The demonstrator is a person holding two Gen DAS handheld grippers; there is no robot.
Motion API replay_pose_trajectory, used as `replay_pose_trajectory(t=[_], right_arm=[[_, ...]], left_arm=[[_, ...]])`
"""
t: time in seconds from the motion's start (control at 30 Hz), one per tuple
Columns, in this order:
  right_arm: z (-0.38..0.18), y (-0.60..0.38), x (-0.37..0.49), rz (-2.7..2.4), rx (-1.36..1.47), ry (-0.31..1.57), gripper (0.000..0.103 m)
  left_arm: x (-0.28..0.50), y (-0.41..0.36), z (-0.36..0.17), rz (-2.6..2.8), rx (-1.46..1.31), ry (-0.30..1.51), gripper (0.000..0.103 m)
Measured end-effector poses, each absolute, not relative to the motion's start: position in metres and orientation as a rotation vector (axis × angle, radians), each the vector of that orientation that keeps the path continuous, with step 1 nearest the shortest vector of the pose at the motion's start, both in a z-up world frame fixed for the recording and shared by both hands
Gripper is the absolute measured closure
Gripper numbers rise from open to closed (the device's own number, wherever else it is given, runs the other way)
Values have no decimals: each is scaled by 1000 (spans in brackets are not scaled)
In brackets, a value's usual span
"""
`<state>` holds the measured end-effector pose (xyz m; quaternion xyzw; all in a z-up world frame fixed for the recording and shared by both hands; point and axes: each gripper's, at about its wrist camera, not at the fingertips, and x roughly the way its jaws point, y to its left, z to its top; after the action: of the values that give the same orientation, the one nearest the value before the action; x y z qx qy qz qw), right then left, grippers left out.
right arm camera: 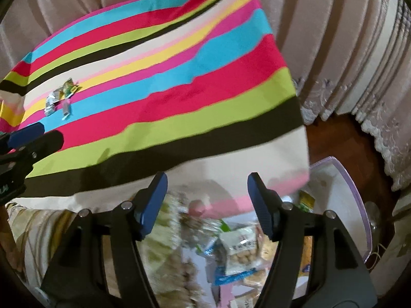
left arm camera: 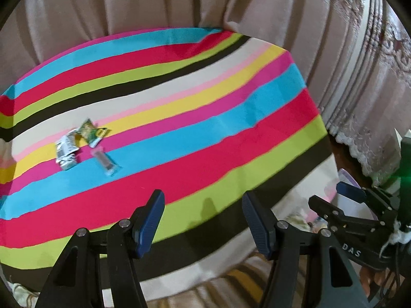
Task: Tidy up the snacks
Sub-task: 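Move both open tools back over the snacks on the bed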
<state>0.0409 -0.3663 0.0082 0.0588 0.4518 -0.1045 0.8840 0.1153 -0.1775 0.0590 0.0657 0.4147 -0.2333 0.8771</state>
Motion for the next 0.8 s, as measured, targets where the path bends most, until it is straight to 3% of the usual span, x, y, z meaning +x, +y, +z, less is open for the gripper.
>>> replay_pose_trajectory(t=[0.4, 0.8], right_arm=[[21, -317, 88, -125, 112, 911, 31], [21, -264, 145, -37, 106, 898, 28]], left_arm=[[161, -119, 56, -401, 55, 866, 40], [233, -11, 40, -208, -127, 887, 40]])
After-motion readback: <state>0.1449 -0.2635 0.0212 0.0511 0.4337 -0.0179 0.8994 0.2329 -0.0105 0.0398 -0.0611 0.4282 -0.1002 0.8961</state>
